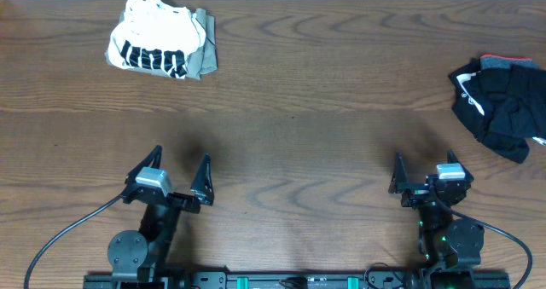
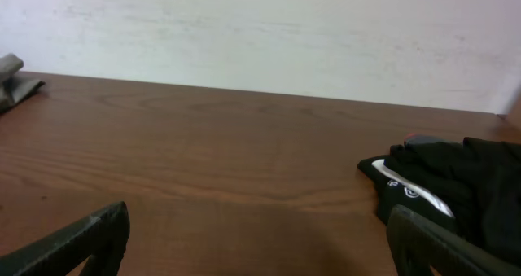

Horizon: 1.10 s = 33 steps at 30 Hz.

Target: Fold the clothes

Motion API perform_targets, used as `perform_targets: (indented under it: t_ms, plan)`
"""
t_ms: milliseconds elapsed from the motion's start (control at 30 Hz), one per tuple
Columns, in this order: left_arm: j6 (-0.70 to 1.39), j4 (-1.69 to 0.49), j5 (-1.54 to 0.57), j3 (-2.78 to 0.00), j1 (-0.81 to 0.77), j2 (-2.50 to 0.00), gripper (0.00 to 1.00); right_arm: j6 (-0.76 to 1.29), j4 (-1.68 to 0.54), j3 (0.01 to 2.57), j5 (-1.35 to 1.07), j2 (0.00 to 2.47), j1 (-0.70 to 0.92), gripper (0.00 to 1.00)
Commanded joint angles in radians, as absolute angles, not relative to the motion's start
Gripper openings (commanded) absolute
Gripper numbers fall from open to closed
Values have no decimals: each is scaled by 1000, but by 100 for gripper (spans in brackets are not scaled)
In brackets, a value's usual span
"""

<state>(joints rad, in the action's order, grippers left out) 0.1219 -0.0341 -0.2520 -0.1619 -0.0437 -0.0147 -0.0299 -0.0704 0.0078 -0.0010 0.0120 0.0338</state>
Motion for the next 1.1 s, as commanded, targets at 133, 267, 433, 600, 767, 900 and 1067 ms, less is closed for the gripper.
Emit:
perform_targets:
  t_ms: [133, 267, 433, 600, 767, 900, 1067]
  plan:
    - [105, 72, -88, -52, -25, -2, 98, -15, -75, 6, -4, 6, 25, 99]
    - [104, 107, -84, -4, -16, -2, 98, -15, -75, 5, -4, 6, 25, 99]
    - [104, 98, -65, -4, 1, -1, 98, -15, -75, 6, -4, 6, 25, 99]
    - [86, -14, -58, -4, 27, -1, 98, -15, -75, 6, -4, 6, 25, 99]
    - [86, -67, -59, -4, 29, -1, 98, -15, -75, 6, -4, 6, 25, 99]
    - [86, -67, -59, -4, 28, -2, 98, -15, -75, 6, -4, 6, 25, 99]
    - [86, -67, -59, -4, 28, -4, 98, -15, -75, 6, -4, 6, 25, 99]
